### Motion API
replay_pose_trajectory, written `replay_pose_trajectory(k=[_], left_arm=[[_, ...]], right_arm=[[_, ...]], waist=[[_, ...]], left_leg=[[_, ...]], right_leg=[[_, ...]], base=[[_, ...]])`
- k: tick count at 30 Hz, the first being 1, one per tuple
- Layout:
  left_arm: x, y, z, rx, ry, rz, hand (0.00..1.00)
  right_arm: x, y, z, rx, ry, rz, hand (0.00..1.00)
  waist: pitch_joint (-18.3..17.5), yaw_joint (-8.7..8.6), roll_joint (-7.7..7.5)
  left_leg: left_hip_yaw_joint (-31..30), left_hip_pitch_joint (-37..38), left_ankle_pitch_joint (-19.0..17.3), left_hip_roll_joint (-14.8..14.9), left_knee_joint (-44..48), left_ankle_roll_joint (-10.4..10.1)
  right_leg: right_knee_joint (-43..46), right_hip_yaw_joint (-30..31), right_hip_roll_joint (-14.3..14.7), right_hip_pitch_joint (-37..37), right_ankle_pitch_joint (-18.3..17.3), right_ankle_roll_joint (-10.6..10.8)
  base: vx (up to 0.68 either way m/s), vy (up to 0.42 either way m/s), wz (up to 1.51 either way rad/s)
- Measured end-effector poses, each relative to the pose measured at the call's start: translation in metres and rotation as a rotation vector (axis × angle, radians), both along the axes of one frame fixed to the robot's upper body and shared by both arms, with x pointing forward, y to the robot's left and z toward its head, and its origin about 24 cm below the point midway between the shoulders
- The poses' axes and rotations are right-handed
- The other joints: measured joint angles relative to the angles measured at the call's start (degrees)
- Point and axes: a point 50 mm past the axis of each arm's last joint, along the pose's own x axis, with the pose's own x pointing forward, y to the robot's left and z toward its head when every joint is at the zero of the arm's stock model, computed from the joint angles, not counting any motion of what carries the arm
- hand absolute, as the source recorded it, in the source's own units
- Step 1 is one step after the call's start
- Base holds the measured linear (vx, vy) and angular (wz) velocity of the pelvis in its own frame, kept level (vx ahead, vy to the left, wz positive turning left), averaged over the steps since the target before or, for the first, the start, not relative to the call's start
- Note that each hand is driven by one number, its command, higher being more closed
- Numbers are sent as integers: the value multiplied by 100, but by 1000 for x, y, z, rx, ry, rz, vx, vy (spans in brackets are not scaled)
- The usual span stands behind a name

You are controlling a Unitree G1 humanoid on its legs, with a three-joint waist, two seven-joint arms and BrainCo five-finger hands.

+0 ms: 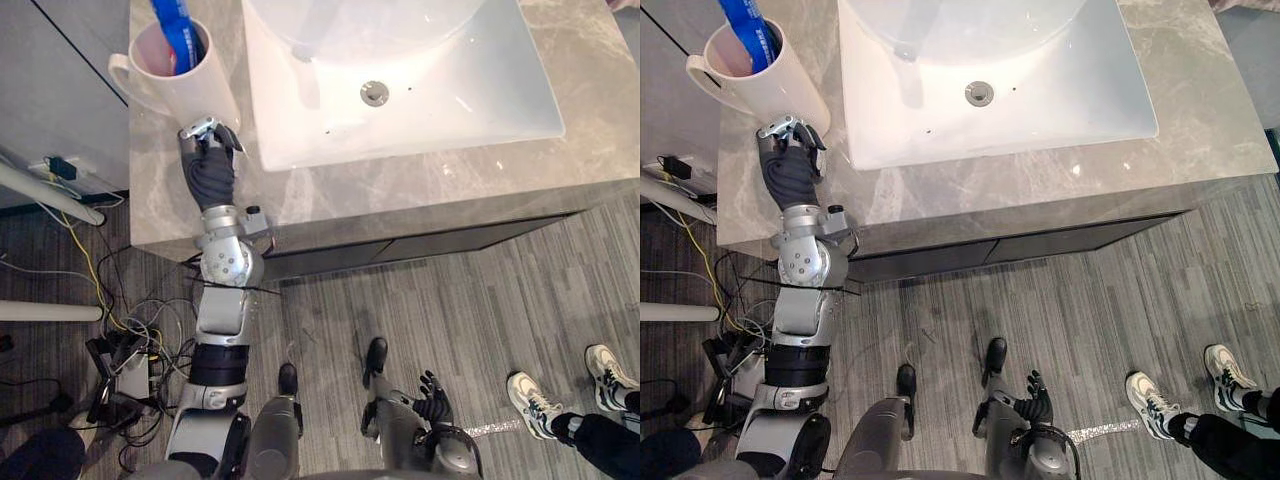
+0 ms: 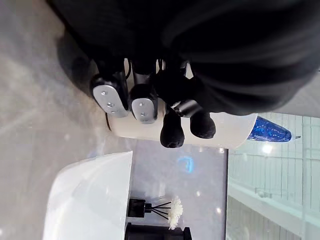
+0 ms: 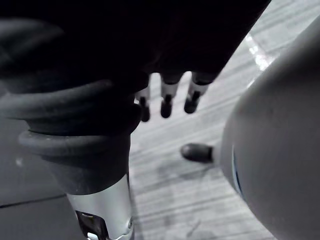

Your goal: Organize washtable

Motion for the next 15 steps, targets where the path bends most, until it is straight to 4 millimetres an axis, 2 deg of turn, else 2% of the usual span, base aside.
replay_pose_trajectory(k=[8,15], left_arm=[[10,16,15,111,-9,53,100],[13,23,32,178,-45,61,100]], right_arm=[[4,-5,1,-16,-13,9,0],[5,-10,2,-7,-22,10,0]], waist=[[99,-15,-51],[232,-13,-87]], left_leg=[[9,-204,-1,1,193,1],[19,-405,7,13,343,-17]], right_leg=[[-1,44,-2,-137,108,-38],[-3,64,-31,-297,104,-73]], base=[[-36,38,-2],[-51,50,-1]])
